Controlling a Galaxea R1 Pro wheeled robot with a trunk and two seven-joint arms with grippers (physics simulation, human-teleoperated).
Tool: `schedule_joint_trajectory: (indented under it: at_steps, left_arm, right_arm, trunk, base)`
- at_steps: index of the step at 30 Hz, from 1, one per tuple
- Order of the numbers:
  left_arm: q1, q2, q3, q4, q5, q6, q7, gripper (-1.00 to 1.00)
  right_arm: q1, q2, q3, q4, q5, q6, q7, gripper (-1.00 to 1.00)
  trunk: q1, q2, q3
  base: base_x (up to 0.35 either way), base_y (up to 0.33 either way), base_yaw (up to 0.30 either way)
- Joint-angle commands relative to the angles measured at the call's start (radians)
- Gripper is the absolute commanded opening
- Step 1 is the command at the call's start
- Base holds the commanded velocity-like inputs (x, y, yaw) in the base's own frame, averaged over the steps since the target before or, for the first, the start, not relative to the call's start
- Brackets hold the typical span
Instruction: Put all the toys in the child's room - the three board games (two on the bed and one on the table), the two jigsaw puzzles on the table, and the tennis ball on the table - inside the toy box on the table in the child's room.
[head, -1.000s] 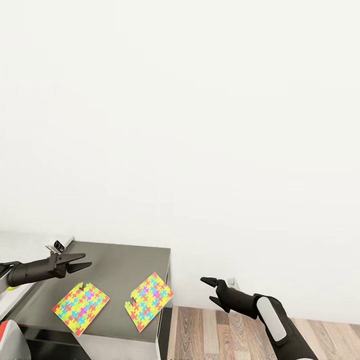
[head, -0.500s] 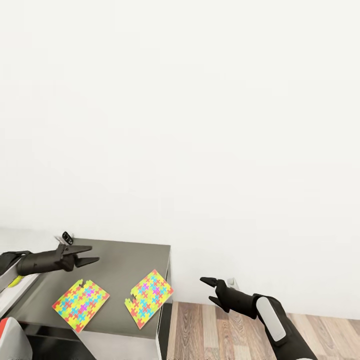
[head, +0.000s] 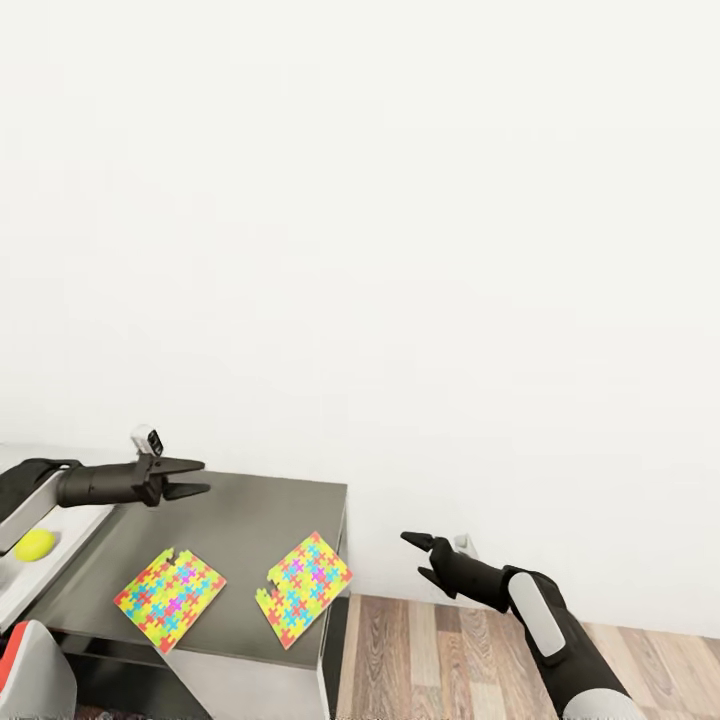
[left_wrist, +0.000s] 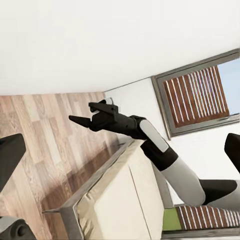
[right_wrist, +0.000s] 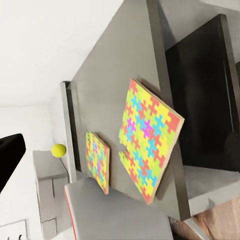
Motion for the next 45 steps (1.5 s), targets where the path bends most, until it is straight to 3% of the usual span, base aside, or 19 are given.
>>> schedule_joint_trajectory:
  at_steps: [1, 4, 8, 15, 20, 27, 45]
  left_arm:
    - [-0.009, 0.000, -0.005, 0.001, 0.004, 0.008, -0.003, 1.00]
    - [-0.020, -0.008, -0.004, 0.001, 0.004, 0.007, -0.001, 1.00]
    - [-0.034, -0.036, -0.004, 0.001, 0.003, 0.004, 0.003, 1.00]
    - [-0.038, -0.096, -0.003, 0.001, 0.007, 0.004, 0.120, 1.00]
    - [-0.039, -0.121, -0.002, 0.000, 0.009, 0.004, 0.144, 1.00]
    - [-0.039, -0.125, -0.003, -0.001, 0.009, 0.004, 0.149, 1.00]
    - [-0.038, -0.125, -0.004, -0.001, 0.008, 0.003, 0.149, 1.00]
  right_arm:
    - [-0.006, 0.005, -0.004, 0.001, 0.005, 0.006, 0.001, 1.00]
    - [-0.012, 0.018, 0.004, 0.003, 0.009, 0.004, -0.002, 1.00]
    - [-0.025, 0.028, 0.014, 0.013, 0.012, 0.001, -0.003, 1.00]
    - [-0.046, 0.015, 0.019, 0.083, 0.012, -0.068, -0.002, 1.00]
    - [-0.059, 0.009, 0.021, 0.109, 0.012, -0.087, 0.007, 1.00]
    - [-0.061, -0.028, 0.023, 0.115, 0.012, -0.090, 0.011, 1.00]
    - [-0.060, -0.039, 0.023, 0.116, 0.012, -0.107, 0.015, 1.00]
  trunk:
    - [0.001, -0.002, -0.004]
    - [0.001, -0.002, -0.009]
    - [0.001, -0.002, -0.016]
    - [0.001, -0.002, -0.027]
    - [0.001, -0.002, -0.035]
    - [0.001, -0.002, -0.047]
    - [0.001, -0.002, -0.076]
  base:
    - [0.000, 0.000, 0.092]
    - [0.000, 0.000, 0.092]
    - [0.000, 0.000, 0.092]
    - [0.000, 0.000, 0.090]
    - [0.000, 0.000, 0.086]
    - [0.000, 0.000, 0.083]
    - [0.000, 0.000, 0.083]
